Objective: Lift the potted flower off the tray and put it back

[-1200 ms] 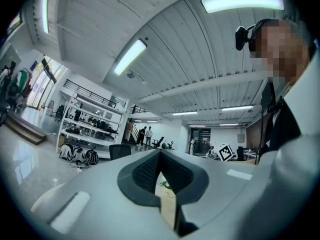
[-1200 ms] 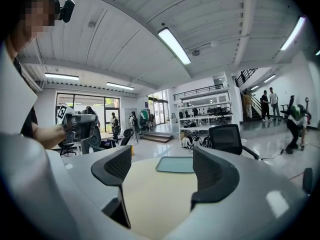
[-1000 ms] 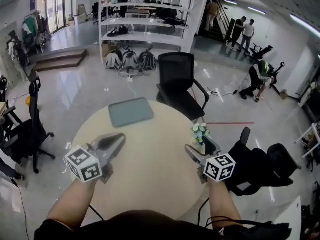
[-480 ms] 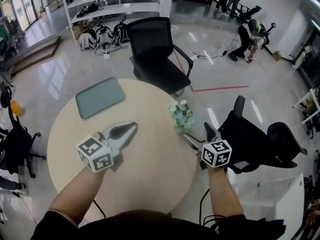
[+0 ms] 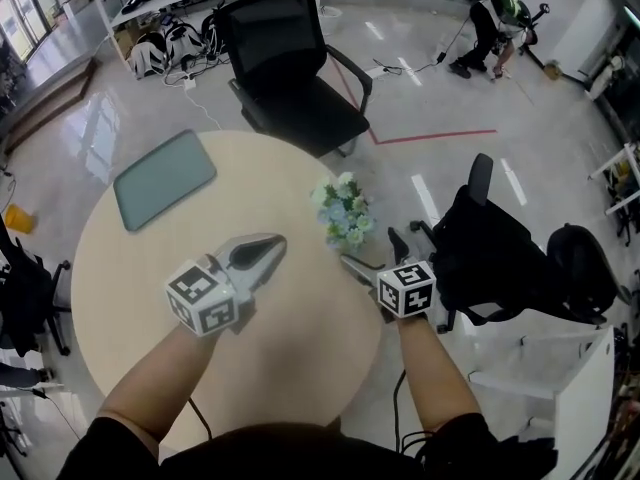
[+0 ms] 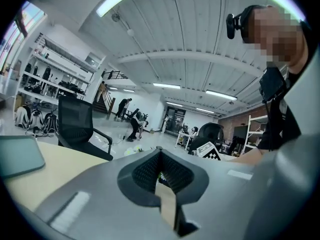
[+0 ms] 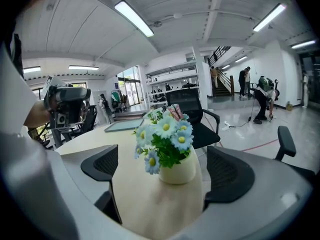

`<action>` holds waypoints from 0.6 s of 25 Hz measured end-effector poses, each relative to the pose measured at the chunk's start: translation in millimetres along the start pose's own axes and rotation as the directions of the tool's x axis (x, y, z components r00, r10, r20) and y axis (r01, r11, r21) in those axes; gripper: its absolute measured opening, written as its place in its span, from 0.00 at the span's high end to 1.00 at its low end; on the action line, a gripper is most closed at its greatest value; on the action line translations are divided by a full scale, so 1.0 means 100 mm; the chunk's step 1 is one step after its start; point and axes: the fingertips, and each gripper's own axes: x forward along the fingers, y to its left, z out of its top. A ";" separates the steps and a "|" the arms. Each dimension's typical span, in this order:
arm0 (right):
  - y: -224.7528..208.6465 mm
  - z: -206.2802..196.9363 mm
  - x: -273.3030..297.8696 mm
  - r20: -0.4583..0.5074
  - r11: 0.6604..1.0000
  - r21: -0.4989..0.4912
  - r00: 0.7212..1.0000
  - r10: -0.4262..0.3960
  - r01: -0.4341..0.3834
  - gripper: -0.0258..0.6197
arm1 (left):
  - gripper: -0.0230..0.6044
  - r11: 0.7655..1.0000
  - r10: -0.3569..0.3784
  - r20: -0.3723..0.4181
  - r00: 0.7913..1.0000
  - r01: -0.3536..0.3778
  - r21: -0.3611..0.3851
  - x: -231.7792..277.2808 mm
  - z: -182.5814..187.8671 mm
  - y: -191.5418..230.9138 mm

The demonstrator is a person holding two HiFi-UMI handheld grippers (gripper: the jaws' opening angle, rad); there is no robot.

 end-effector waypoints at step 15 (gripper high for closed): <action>-0.29 -0.38 0.94 -0.048 0.998 -0.066 0.999 -0.019 0.015 0.03 | 0.97 0.999 -0.019 -0.036 0.999 0.017 -0.039 0.52 -0.58 0.33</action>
